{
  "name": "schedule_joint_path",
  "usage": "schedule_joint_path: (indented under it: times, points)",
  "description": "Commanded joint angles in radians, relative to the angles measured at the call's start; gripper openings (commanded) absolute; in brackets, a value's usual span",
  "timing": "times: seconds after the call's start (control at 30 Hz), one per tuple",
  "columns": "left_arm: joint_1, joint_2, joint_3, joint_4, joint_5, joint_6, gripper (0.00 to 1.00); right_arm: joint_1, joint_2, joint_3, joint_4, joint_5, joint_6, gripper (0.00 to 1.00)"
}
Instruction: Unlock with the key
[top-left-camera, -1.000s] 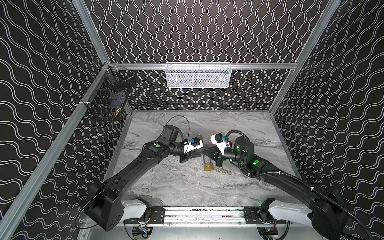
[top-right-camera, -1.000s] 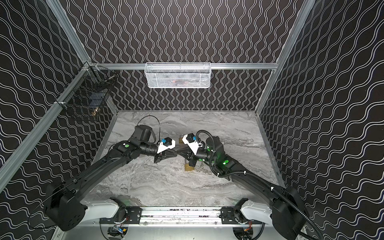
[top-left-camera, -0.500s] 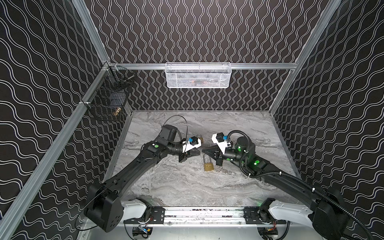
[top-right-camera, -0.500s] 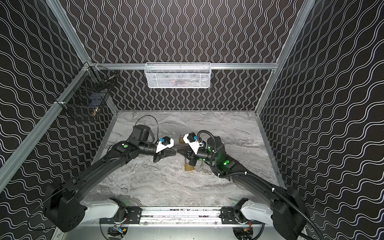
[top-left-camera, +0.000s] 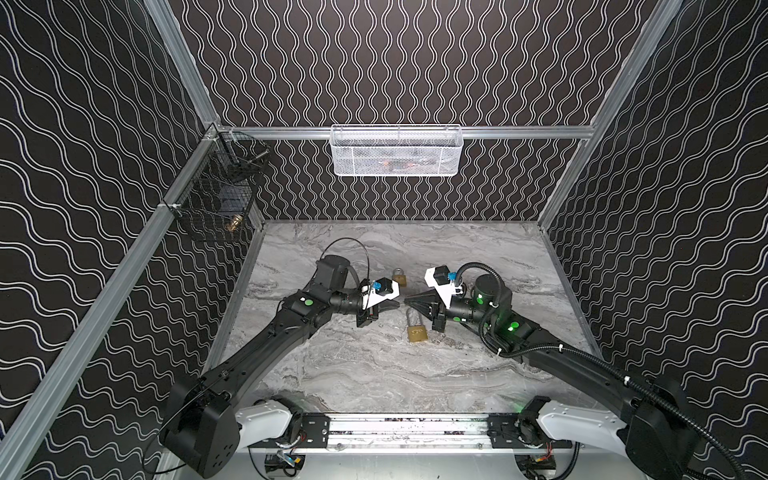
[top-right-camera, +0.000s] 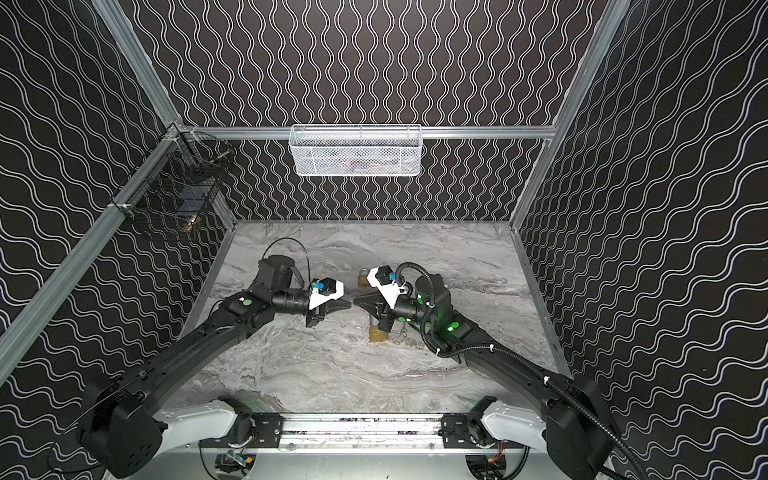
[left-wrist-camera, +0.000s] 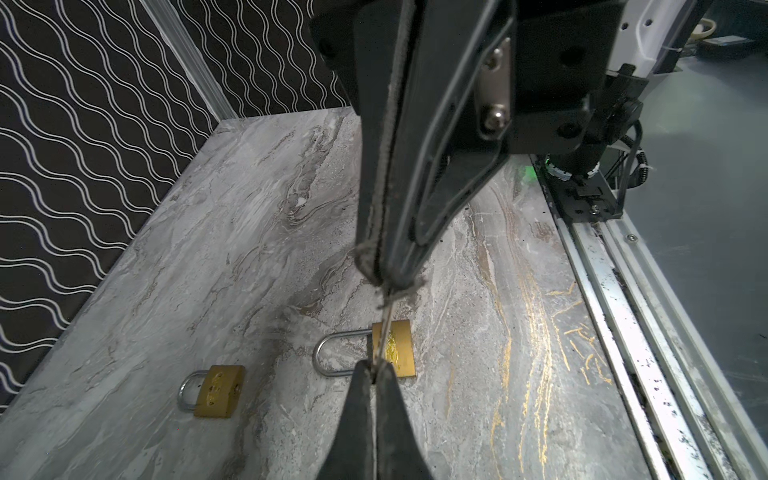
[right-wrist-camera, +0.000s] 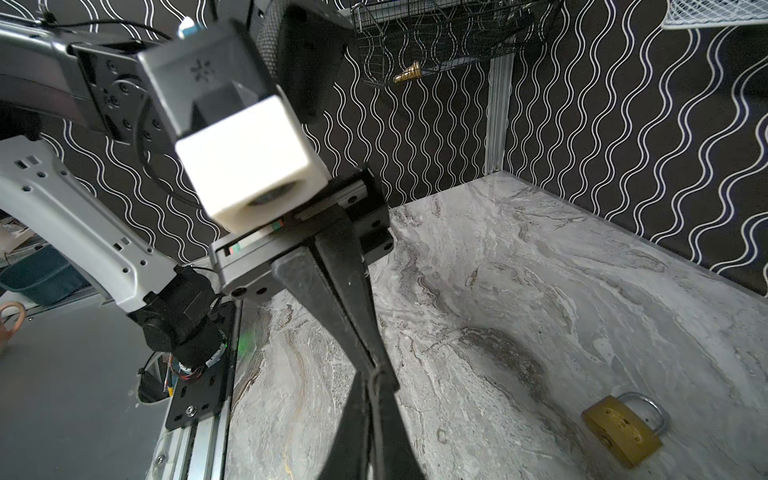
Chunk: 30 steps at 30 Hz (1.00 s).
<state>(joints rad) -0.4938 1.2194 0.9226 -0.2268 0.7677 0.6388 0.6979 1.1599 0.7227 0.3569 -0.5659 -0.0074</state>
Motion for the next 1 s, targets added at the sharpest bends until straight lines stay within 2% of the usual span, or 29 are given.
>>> schedule_joint_path:
  times: [0.0,0.03,0.1,0.13,0.17,0.4,0.6,0.7,0.83,0.9,0.97]
  points:
    - [0.004,-0.010,0.011,0.033,-0.087,0.033,0.00,0.000,-0.010,-0.006,0.013,0.008,0.009,0.15]
    - [0.004,-0.012,0.007,0.035,-0.093,0.038,0.00,0.000,-0.009,-0.005,0.011,0.010,0.009,0.24]
    - [0.004,-0.014,0.001,0.041,-0.114,0.042,0.00,0.000,-0.007,-0.003,0.010,0.014,0.010,0.57]
    - [0.004,-0.015,0.002,0.037,-0.126,0.046,0.00,0.000,-0.009,-0.005,0.011,0.020,0.013,0.65]
    - [0.004,-0.014,0.005,0.029,-0.145,0.052,0.00,0.000,-0.012,-0.008,0.017,0.028,0.016,0.69]
    - [0.004,-0.071,-0.041,0.080,-0.306,0.116,0.00,-0.010,-0.087,-0.052,0.023,0.160,0.065,0.77]
    - [0.004,-0.154,-0.089,0.139,-0.389,0.221,0.00,-0.079,-0.161,-0.066,-0.047,0.202,0.173,0.81]
    - [0.004,-0.188,-0.112,0.175,-0.411,0.290,0.00,-0.171,-0.160,-0.020,-0.120,0.131,0.279,0.82]
    - [0.004,-0.214,-0.147,0.222,-0.401,0.430,0.00,-0.289,-0.110,0.040,-0.162,-0.056,0.412,0.82]
    - [0.004,-0.218,-0.152,0.241,-0.393,0.482,0.00,-0.302,-0.066,0.069,-0.160,-0.140,0.453,0.82]
    - [0.004,-0.228,-0.184,0.283,-0.366,0.597,0.00,-0.302,-0.016,0.095,-0.126,-0.229,0.499,0.81]
